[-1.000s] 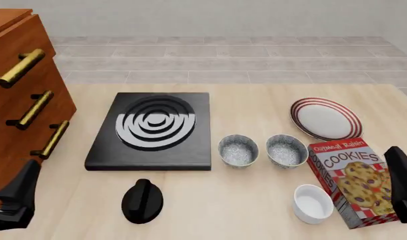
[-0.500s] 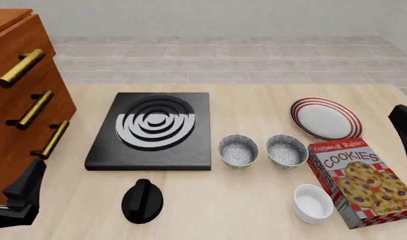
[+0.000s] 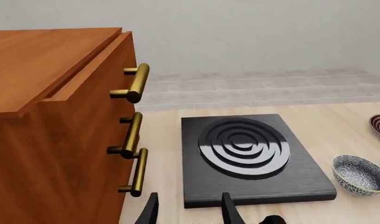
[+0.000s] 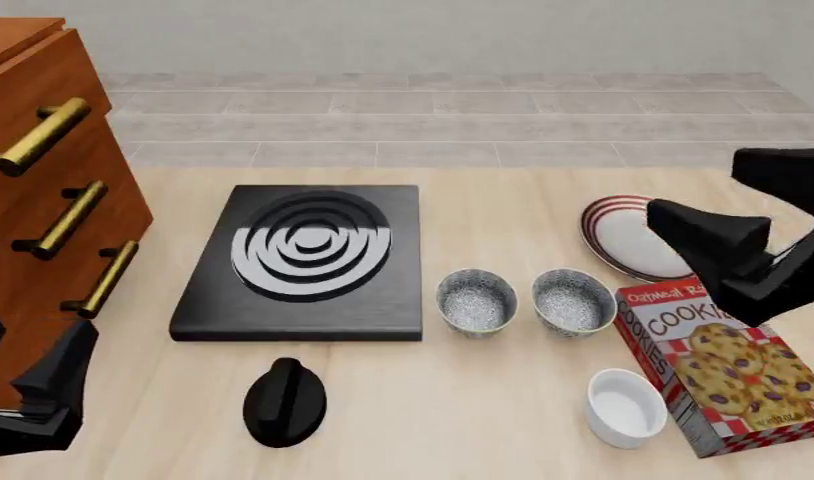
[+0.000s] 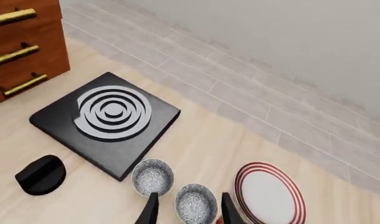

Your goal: Pick the akita bowl from table center and place it on the plate.

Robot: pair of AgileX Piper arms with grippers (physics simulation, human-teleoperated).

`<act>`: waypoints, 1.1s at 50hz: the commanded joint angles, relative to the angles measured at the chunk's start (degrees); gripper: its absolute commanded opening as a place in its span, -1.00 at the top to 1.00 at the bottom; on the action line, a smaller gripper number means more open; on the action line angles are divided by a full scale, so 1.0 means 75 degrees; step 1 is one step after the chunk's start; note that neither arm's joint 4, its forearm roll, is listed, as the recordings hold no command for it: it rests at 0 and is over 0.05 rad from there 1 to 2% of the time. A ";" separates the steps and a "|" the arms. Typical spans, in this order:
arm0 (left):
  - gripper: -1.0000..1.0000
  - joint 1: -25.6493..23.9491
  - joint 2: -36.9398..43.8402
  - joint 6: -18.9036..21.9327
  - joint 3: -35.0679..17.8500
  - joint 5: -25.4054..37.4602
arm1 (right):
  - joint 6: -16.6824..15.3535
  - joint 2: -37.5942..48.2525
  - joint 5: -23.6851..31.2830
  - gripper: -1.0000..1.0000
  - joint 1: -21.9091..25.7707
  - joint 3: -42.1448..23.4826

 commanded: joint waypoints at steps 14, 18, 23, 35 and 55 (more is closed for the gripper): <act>-1.00 -0.0041 0.0349 -0.0029 0.0000 -0.0213 | -0.1102 0.2688 0.0914 -1.00 0.1491 -0.0976; -1.00 -0.0058 0.0419 -0.0033 0.0000 -0.0268 | -0.1227 0.2911 0.1114 -1.00 0.1641 -0.1102; -1.00 -0.0080 0.0400 -0.0025 0.0001 -0.0241 | -0.1459 0.3228 0.1270 -1.00 0.1649 -0.1211; -1.00 -0.0081 0.0492 -0.0062 0.0000 -0.0310 | -0.1895 0.4031 0.1205 -1.00 0.1615 -0.1202; -1.00 -0.0081 0.0808 -0.0217 0.0000 -0.0530 | -0.2710 0.5094 0.1009 -1.00 0.1367 -0.1135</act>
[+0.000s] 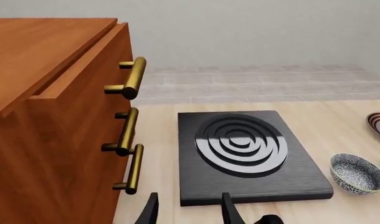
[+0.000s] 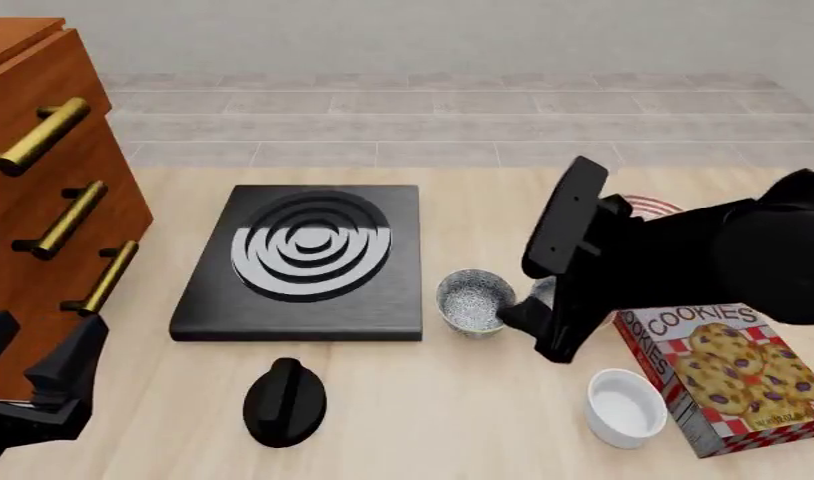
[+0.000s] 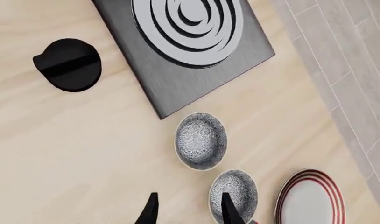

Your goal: Pick the akita bowl from table center and place it on the plate.

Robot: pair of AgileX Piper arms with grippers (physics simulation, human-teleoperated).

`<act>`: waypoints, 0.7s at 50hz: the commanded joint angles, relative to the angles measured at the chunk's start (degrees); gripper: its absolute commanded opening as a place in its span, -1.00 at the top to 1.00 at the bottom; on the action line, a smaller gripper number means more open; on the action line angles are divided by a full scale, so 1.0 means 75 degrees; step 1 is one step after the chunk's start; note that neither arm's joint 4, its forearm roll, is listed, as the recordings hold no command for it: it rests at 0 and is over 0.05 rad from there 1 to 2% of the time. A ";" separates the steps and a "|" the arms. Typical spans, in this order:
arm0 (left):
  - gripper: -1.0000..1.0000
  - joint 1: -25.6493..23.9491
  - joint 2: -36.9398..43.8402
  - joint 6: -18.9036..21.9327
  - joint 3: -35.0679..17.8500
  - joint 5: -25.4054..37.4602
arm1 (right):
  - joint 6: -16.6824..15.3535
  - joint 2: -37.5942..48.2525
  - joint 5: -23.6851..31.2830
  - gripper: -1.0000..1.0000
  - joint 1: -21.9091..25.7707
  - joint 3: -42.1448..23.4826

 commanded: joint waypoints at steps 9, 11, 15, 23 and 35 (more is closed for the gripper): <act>-1.00 0.0044 0.0180 -0.0008 0.0000 -0.0172 | -0.0798 0.0875 -0.0409 -1.00 -0.0179 0.0088; -1.00 0.0046 0.0170 -0.0021 0.0000 -0.0162 | -0.1153 0.0931 -0.0497 -1.00 -0.0270 0.0210; -1.00 0.0019 0.0195 -0.0017 0.0000 -0.0160 | -0.1335 0.1007 -0.0405 -1.00 0.0086 0.0197; -1.00 0.0034 0.0336 -0.0029 0.0001 -0.0274 | -0.1814 0.1245 -0.0368 -1.00 -0.0036 0.0190; -1.00 -0.0009 0.0361 -0.0039 0.0001 -0.0280 | -0.2417 0.1507 -0.0680 -1.00 -0.0077 0.0337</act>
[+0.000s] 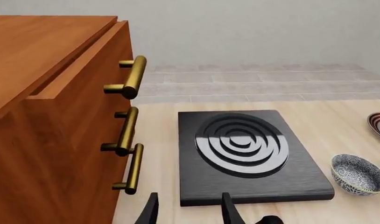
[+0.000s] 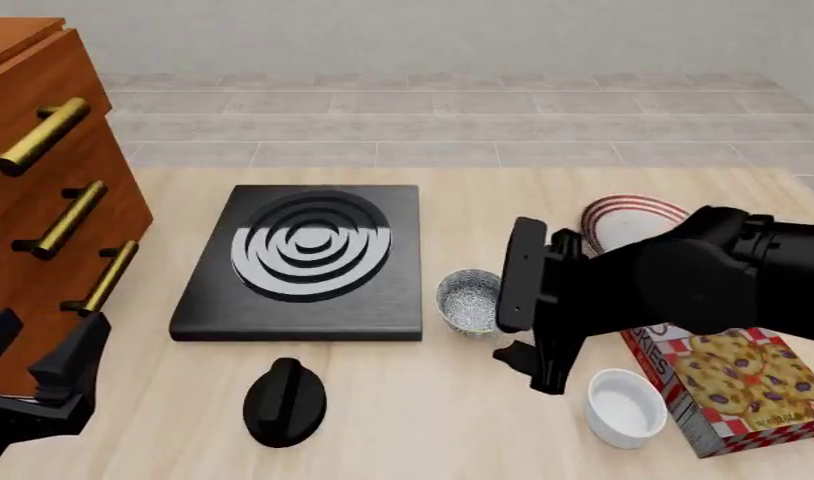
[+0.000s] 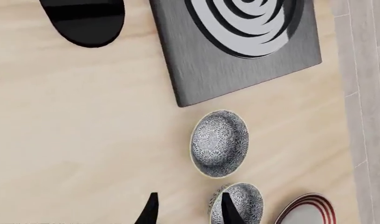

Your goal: Pick the akita bowl from table center and place it on the plate.

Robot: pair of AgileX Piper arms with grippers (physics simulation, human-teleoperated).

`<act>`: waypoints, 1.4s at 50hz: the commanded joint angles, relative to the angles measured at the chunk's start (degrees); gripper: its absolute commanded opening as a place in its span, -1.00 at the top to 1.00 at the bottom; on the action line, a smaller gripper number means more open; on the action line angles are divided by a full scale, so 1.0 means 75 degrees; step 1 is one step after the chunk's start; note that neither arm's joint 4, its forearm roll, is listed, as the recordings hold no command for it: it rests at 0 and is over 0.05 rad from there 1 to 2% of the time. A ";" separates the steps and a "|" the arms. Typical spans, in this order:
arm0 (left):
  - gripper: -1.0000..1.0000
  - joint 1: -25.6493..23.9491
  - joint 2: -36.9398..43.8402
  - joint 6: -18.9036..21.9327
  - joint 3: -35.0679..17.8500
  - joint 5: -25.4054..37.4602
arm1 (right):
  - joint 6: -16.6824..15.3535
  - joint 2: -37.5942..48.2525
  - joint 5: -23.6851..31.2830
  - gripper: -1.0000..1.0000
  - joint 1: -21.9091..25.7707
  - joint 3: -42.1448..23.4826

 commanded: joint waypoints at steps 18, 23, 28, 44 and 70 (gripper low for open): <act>-1.00 -0.0035 0.0190 -0.0037 0.0000 -0.0118 | -0.0798 0.0745 -0.0493 -1.00 -0.0328 0.0032; -1.00 -0.0035 0.0179 -0.0032 0.0000 -0.0104 | -0.0671 0.0787 -0.0455 -1.00 -0.0236 -0.0031; -1.00 -0.0044 0.0198 -0.0027 0.0000 -0.0112 | -0.0738 0.0860 -0.0496 -1.00 -0.0276 -0.0076; -1.00 -0.0062 0.0355 -0.0035 0.0001 -0.0236 | -0.0648 0.1133 -0.0633 -1.00 -0.0207 -0.0316; -1.00 -0.0047 0.0343 -0.0042 0.0000 -0.0202 | -0.0809 0.1637 -0.1144 -1.00 -0.0454 -0.0390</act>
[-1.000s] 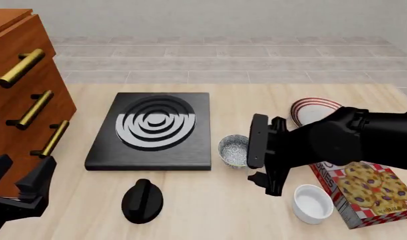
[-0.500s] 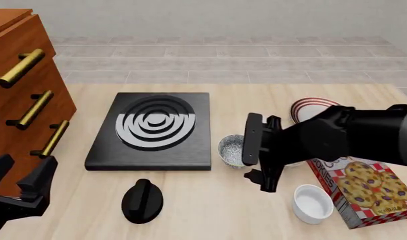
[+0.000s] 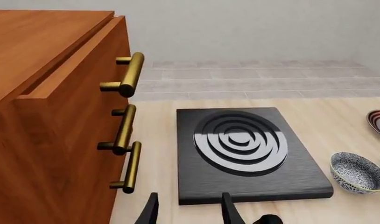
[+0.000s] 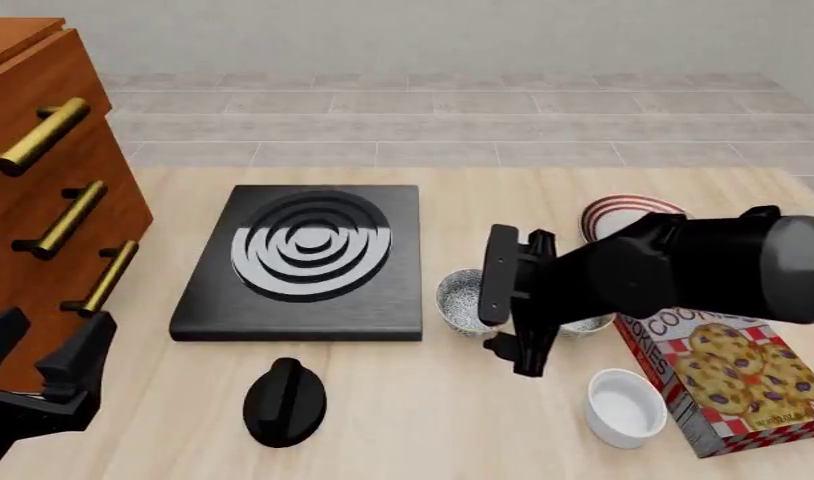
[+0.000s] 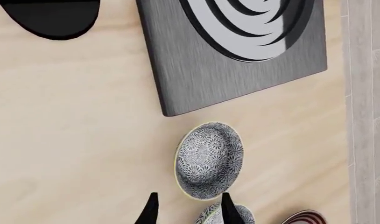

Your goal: Pick the akita bowl from table center and place it on the plate.

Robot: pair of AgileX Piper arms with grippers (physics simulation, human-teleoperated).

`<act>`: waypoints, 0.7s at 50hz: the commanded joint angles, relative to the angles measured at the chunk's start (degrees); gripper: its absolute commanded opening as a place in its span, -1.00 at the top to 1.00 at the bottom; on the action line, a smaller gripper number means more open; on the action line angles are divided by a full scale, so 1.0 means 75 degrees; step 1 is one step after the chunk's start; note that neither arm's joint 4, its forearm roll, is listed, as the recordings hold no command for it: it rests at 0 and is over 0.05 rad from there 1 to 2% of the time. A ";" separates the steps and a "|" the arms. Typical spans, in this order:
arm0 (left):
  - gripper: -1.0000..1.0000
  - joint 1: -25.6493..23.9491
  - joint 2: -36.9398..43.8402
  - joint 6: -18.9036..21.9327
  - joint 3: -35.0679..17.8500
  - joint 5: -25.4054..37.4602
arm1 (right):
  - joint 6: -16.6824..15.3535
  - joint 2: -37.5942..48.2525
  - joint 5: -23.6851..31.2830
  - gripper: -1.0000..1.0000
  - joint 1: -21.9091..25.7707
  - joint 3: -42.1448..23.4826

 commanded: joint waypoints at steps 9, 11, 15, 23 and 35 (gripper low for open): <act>-1.00 0.0011 -0.0004 -0.0002 0.0000 0.0011 | -0.0041 0.0390 -0.0274 -1.00 -0.0104 -0.0139; -1.00 0.0004 0.0009 0.0005 0.0000 0.0001 | -0.0028 0.0497 -0.0325 -1.00 -0.0102 -0.0193; -1.00 -0.0003 -0.0010 0.0006 0.0000 0.0017 | -0.0023 0.0597 -0.0358 -1.00 -0.0102 -0.0270; -1.00 0.0012 -0.0012 -0.0001 0.0000 0.0022 | -0.0037 0.0727 -0.0454 -1.00 -0.0114 -0.0265; -1.00 0.0001 0.0017 0.0004 0.0000 -0.0004 | -0.0022 0.0794 -0.0576 -1.00 -0.0181 -0.0290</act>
